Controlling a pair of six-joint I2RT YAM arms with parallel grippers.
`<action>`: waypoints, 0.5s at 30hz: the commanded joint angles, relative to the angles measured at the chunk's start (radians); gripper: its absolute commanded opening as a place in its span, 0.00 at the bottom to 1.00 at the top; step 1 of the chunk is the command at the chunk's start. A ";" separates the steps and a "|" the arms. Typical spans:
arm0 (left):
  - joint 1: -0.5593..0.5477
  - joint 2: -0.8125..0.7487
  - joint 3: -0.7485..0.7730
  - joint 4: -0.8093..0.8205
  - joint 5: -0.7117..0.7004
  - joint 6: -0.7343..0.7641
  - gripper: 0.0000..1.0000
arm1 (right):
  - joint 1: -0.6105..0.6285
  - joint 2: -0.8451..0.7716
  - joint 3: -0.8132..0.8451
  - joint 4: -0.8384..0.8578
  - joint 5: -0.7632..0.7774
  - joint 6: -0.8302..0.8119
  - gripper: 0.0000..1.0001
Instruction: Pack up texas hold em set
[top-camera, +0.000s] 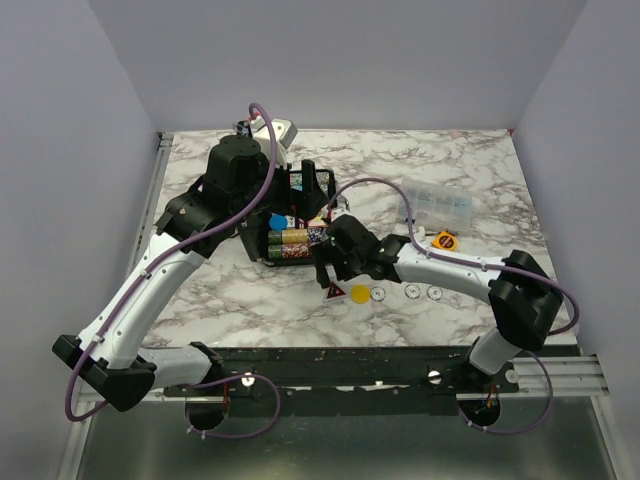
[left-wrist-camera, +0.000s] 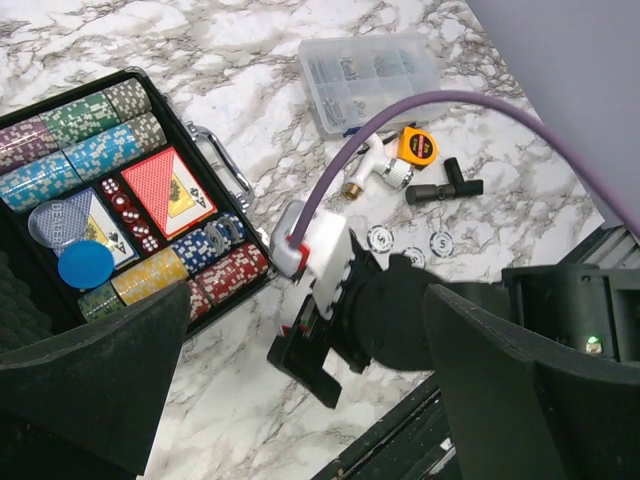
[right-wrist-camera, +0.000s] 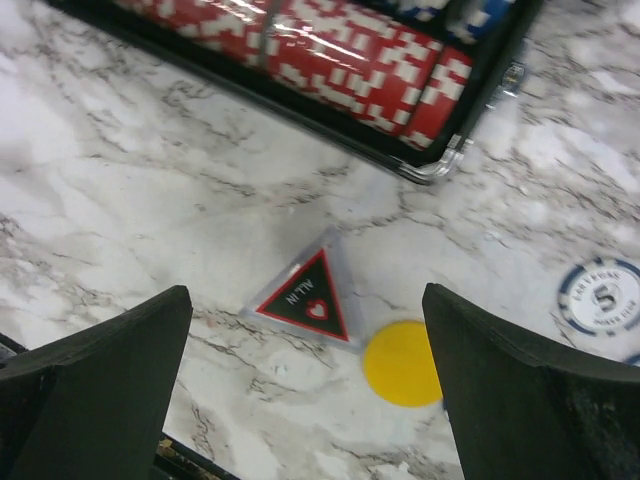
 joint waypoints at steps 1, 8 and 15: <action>0.003 -0.001 -0.005 0.017 -0.028 0.009 0.99 | 0.073 0.075 0.032 0.059 -0.011 -0.103 1.00; 0.003 -0.004 -0.004 0.016 -0.041 0.014 0.99 | 0.138 0.120 0.020 0.054 0.000 -0.204 1.00; 0.005 0.001 -0.004 0.017 -0.029 0.013 0.99 | 0.138 0.139 0.008 0.032 -0.012 -0.231 1.00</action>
